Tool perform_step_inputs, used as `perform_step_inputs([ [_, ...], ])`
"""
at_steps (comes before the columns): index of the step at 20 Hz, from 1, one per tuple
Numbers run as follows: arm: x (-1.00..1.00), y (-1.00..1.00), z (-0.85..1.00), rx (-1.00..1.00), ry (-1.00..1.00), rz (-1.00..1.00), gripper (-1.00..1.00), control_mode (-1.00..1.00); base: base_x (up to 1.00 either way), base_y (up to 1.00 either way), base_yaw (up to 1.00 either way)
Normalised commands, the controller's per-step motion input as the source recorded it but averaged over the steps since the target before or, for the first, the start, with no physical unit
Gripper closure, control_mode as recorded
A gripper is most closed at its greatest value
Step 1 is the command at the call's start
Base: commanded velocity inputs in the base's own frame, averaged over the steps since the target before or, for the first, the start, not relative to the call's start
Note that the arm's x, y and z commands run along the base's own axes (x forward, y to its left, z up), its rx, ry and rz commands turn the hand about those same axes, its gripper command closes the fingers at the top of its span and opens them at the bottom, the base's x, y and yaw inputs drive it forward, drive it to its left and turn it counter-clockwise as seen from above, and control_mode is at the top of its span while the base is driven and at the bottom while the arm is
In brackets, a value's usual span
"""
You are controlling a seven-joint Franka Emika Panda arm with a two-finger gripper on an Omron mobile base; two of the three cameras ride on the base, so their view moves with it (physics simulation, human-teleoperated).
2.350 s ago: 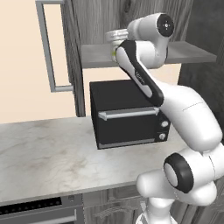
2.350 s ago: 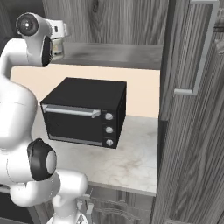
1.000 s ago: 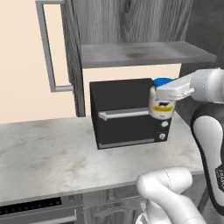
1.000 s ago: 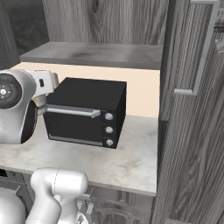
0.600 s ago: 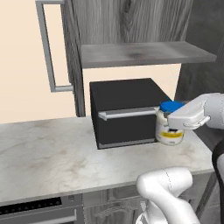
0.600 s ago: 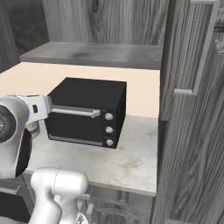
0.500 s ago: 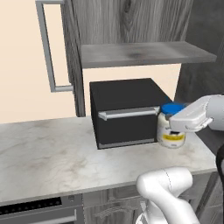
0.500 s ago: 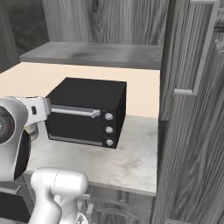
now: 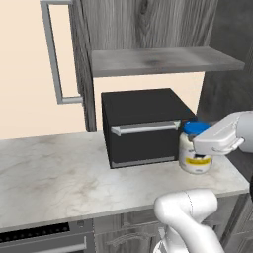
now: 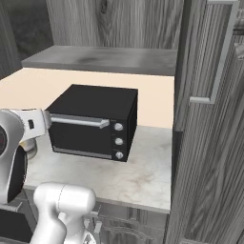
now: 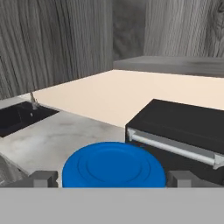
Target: Move the mayonnaise and condiment bottle from the cabinet to the dining counter.
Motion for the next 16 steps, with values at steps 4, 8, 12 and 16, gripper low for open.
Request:
perform_step_inputs([
  [4, 0.00, 0.00, 0.00, 0.00, 0.00, 0.00, 1.00, 1.00, -0.50, 0.53, 0.02],
  [8, 0.00, 0.00, 0.00, 0.00, 0.00, 0.00, 1.00, 1.00, -0.59, 0.68, 0.07],
  [12, 0.00, 0.00, 0.00, 0.00, 0.00, 0.00, 1.00, 1.00, -0.61, 0.72, 0.10],
  [16, 0.00, 0.00, 0.00, 0.00, 0.00, 0.00, 1.00, 1.00, -0.60, 0.77, 0.12],
])
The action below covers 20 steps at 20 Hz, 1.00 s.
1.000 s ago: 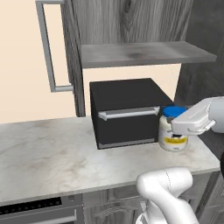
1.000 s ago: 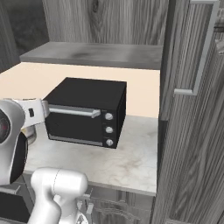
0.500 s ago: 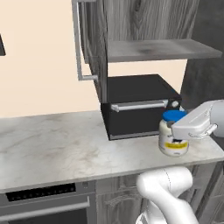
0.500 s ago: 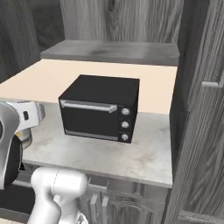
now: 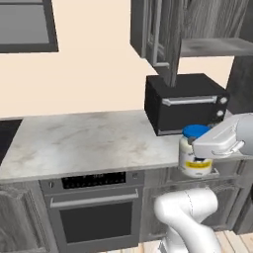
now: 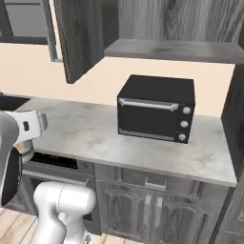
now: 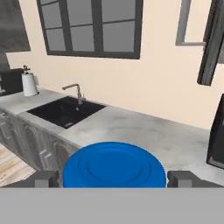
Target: Move the mayonnaise and condiment bottle from the cabinet to the dining counter.
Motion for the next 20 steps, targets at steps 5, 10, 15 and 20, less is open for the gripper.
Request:
perform_step_inputs([
  [5, 0.00, 0.00, 0.00, 0.00, 0.00, 0.00, 1.00, 1.00, -0.31, 0.96, 0.13],
  [10, 0.00, 0.00, 0.00, 0.00, 0.00, 0.00, 1.00, 1.00, 0.00, 1.00, 0.17],
  [15, 0.00, 0.00, 0.00, 0.00, 0.00, 0.00, 1.00, 1.00, 0.00, 1.00, 0.30],
  [20, 0.00, 0.00, 0.00, 0.00, 0.00, 0.00, 1.00, 1.00, 0.00, 1.00, 0.31],
])
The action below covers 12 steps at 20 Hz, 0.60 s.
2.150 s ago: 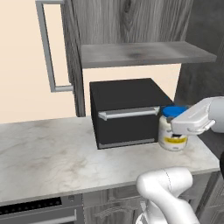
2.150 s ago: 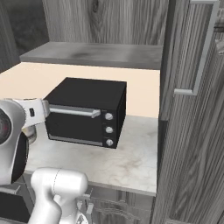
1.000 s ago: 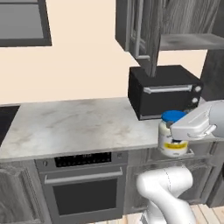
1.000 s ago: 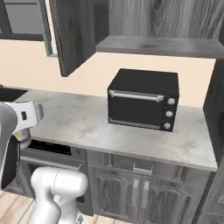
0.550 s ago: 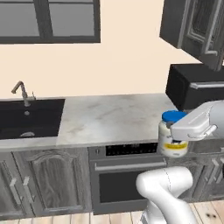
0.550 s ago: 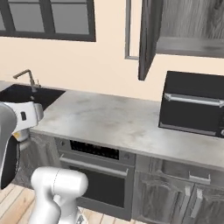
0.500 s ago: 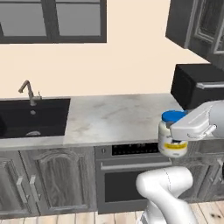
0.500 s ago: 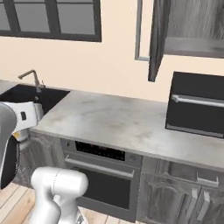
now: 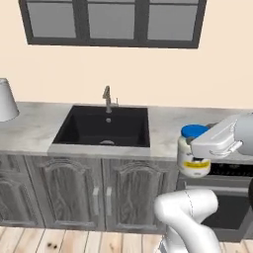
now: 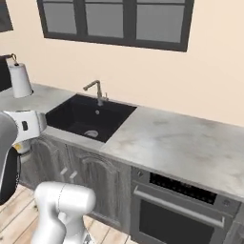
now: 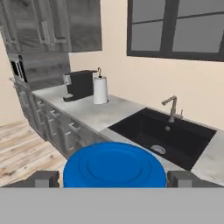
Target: Move the mayonnaise and condiment bottle from the cabinet to the dining counter.
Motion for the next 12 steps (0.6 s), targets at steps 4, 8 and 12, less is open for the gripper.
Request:
perform_step_inputs([
  [4, 0.00, 0.00, 0.00, 0.00, 0.00, 0.00, 1.00, 1.00, 0.00, 1.00, 0.33],
  [8, 0.00, 0.00, 0.00, 0.00, 0.00, 0.00, 1.00, 1.00, 0.00, 1.00, 0.32],
  [12, 0.00, 0.00, 0.00, 0.00, 0.00, 0.00, 1.00, 1.00, 0.00, 1.00, 0.34],
])
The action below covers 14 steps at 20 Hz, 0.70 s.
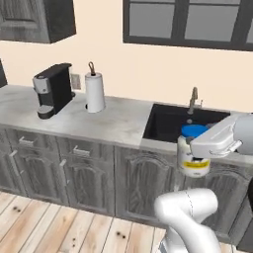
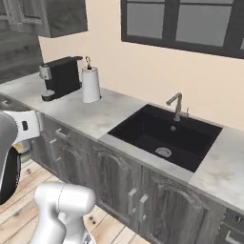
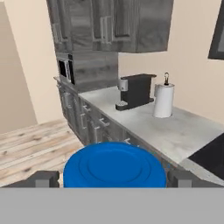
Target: Move the mayonnaise and condiment bottle from the cabinet to the dining counter.
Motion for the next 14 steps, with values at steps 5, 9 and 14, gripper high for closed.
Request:
perform_step_inputs([
  [5, 0.00, 0.00, 0.00, 0.00, 0.00, 0.00, 1.00, 1.00, 0.00, 1.00, 0.38],
  [9, 0.00, 0.00, 0.00, 0.00, 0.00, 0.00, 1.00, 1.00, 0.05, 0.82, 0.42],
  [14, 0.00, 0.00, 0.00, 0.00, 0.00, 0.00, 1.00, 1.00, 0.12, 0.77, 0.39],
])
